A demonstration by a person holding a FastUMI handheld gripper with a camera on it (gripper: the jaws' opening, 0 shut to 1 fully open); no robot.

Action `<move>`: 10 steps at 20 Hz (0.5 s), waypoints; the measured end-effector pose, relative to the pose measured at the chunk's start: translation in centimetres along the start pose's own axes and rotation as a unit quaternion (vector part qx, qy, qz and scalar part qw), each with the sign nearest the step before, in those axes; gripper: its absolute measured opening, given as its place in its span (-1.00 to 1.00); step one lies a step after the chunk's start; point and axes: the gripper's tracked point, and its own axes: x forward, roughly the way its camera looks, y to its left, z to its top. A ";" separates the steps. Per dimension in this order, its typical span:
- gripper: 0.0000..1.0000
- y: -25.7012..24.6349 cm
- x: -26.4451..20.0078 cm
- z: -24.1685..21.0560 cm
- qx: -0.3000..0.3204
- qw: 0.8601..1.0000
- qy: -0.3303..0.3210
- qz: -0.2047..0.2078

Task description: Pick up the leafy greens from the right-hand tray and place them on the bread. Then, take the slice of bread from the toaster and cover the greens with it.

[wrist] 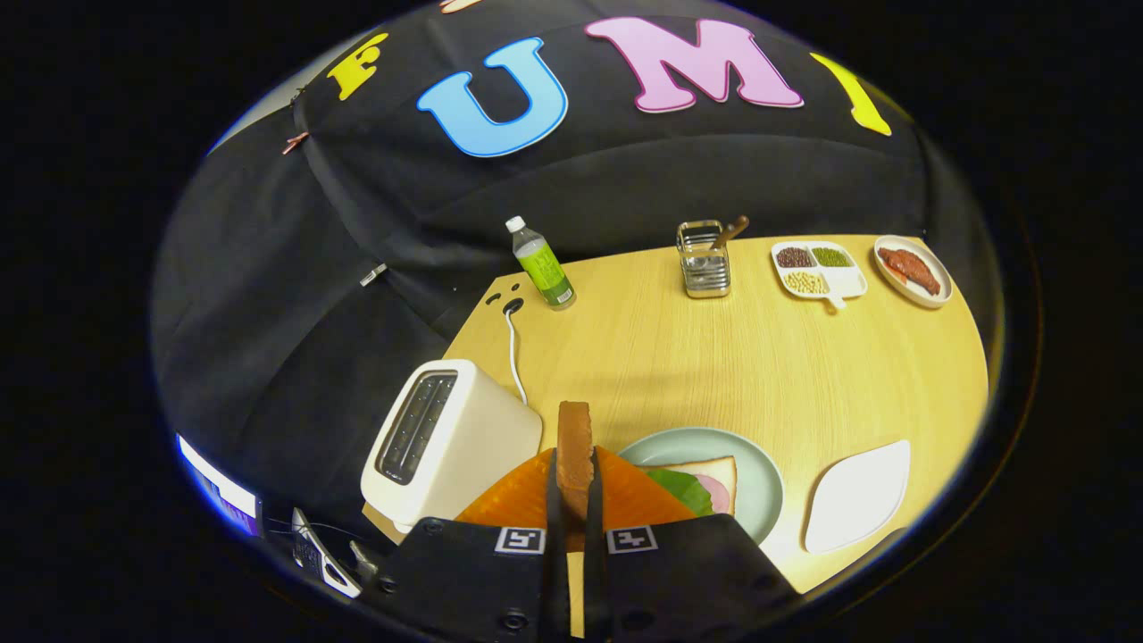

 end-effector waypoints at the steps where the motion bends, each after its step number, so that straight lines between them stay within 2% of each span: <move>1: -0.79 -0.6 0.3 -0.8 0.009 1.000 0.005 0.004; 6: -0.79 -3.0 2.2 -4.1 0.034 0.999 0.031 0.013; 10: -0.79 -6.0 2.9 -5.0 0.022 0.999 0.040 -0.013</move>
